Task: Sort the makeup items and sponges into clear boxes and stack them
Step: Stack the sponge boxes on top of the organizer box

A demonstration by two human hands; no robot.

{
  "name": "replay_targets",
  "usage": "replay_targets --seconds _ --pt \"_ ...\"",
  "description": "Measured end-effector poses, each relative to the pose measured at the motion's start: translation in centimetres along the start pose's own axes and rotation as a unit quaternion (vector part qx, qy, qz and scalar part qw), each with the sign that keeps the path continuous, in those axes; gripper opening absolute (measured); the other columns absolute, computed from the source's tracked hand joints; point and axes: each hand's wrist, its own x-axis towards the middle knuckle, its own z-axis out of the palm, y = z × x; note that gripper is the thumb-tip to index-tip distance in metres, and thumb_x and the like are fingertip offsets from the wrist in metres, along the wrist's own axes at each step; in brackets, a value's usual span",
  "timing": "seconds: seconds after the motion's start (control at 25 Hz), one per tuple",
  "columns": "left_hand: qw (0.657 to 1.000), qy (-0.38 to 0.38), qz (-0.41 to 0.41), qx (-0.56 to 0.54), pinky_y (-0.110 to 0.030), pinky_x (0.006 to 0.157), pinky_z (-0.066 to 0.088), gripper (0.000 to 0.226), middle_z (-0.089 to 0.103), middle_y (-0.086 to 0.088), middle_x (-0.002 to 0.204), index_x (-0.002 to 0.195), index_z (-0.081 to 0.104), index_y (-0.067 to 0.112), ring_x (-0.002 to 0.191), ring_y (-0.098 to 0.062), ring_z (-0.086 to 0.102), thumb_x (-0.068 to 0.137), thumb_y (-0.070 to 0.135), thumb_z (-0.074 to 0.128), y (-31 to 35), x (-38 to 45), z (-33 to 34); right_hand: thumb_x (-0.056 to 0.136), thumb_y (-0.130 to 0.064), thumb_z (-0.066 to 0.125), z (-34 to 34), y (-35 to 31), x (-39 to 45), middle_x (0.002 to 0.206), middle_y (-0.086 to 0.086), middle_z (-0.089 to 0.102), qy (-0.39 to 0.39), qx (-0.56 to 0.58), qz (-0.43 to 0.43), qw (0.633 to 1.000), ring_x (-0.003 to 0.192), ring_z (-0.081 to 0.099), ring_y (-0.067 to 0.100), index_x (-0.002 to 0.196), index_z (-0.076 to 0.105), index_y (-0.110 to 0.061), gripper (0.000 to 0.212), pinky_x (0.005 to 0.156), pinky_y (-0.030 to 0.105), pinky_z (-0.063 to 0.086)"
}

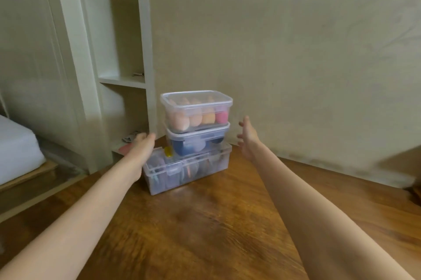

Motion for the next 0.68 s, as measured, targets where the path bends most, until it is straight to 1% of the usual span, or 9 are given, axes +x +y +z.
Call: replay_targets --seconds 0.04,0.12,0.24,0.36,0.4,0.48,0.52,0.6,0.68 --pt "0.999 -0.006 -0.031 0.021 -0.041 0.099 0.036 0.051 0.038 -0.008 0.146 0.144 0.030 0.016 0.130 -0.029 0.040 0.097 0.035 0.040 -0.8 0.1 0.3 0.098 -0.052 0.016 0.0 1.1 -0.1 0.154 0.010 0.027 -0.015 -0.029 0.009 0.999 0.142 0.026 0.029 0.146 0.030 -0.016 0.061 0.117 0.044 0.020" --pt "0.995 -0.038 -0.063 0.060 -0.038 0.086 0.042 0.052 0.042 -0.009 0.141 0.142 0.032 0.019 0.119 -0.029 0.045 0.094 0.034 0.048 -2.2 0.0 1.2 0.097 -0.053 0.018 0.8 2.8 -0.4 0.151 0.009 0.035 -0.060 -0.055 0.028 0.996 0.138 0.034 0.028 0.142 0.039 -0.018 0.060 0.115 0.043 0.026" --pt "0.994 -0.054 -0.051 0.087 -0.045 0.095 0.042 0.057 0.040 -0.009 0.143 0.141 0.033 0.026 0.125 -0.029 0.042 0.090 0.035 0.056 -2.1 0.2 2.2 0.099 -0.049 0.020 0.2 3.2 -1.2 0.148 0.007 0.040 -0.058 -0.102 0.000 0.993 0.136 0.036 0.026 0.138 0.042 -0.019 0.055 0.112 0.040 0.027" --pt "0.988 -0.133 -0.027 0.072 -0.034 0.072 0.043 0.061 0.041 -0.008 0.142 0.142 0.032 0.022 0.113 -0.023 0.047 0.089 0.031 0.062 -0.7 -0.6 4.1 0.098 -0.051 0.022 -3.5 2.8 -2.3 0.147 0.007 0.041 -0.033 -0.136 -0.009 0.990 0.136 0.037 0.025 0.141 0.041 -0.016 0.059 0.110 0.038 0.028" --pt "0.983 -0.169 -0.019 0.073 -0.034 0.073 0.041 0.064 0.042 -0.008 0.142 0.142 0.032 0.021 0.113 -0.023 0.047 0.087 0.030 0.064 -0.1 -1.1 5.4 0.093 -0.059 0.026 -5.3 2.7 -3.0 0.148 0.005 0.040 -0.019 -0.151 -0.012 0.988 0.136 0.038 0.025 0.142 0.039 -0.017 0.067 0.112 0.039 0.028" --pt "0.969 -0.227 0.010 0.101 -0.041 0.085 0.040 0.069 0.044 -0.007 0.142 0.141 0.033 0.020 0.122 -0.027 0.046 0.083 0.031 0.069 1.2 -2.3 8.5 0.069 -0.080 0.034 -9.1 2.7 -4.2 0.150 0.005 0.038 0.017 -0.169 -0.017 0.985 0.135 0.039 0.025 0.144 0.035 -0.017 0.097 0.113 0.045 0.030" --pt "0.960 -0.251 0.026 0.117 -0.044 0.091 0.040 0.072 0.043 -0.007 0.143 0.141 0.033 0.020 0.125 -0.028 0.044 0.081 0.031 0.071 1.7 -2.8 10.2 0.062 -0.082 0.037 -11.5 2.9 -4.8 0.149 0.006 0.038 0.041 -0.173 -0.019 0.984 0.133 0.041 0.026 0.144 0.034 -0.016 0.105 0.112 0.048 0.032" --pt "0.945 -0.294 0.057 0.133 -0.050 0.101 0.039 0.080 0.036 -0.006 0.148 0.145 0.027 0.021 0.131 -0.030 0.040 0.079 0.027 0.073 2.6 -4.1 14.1 0.075 -0.073 0.040 -15.7 2.7 -6.6 0.148 0.007 0.039 0.093 -0.169 -0.019 0.981 0.131 0.042 0.026 0.142 0.034 -0.013 0.091 0.110 0.049 0.034" --pt "0.932 -0.306 0.119 0.156 -0.049 0.104 0.036 0.085 0.027 -0.007 0.154 0.148 0.021 0.021 0.137 -0.031 0.033 0.080 0.021 0.072 3.5 -5.7 17.8 0.087 -0.060 0.041 -19.4 2.6 -8.3 0.147 0.007 0.039 0.134 -0.153 -0.019 0.979 0.131 0.041 0.026 0.141 0.034 -0.011 0.073 0.110 0.046 0.034"
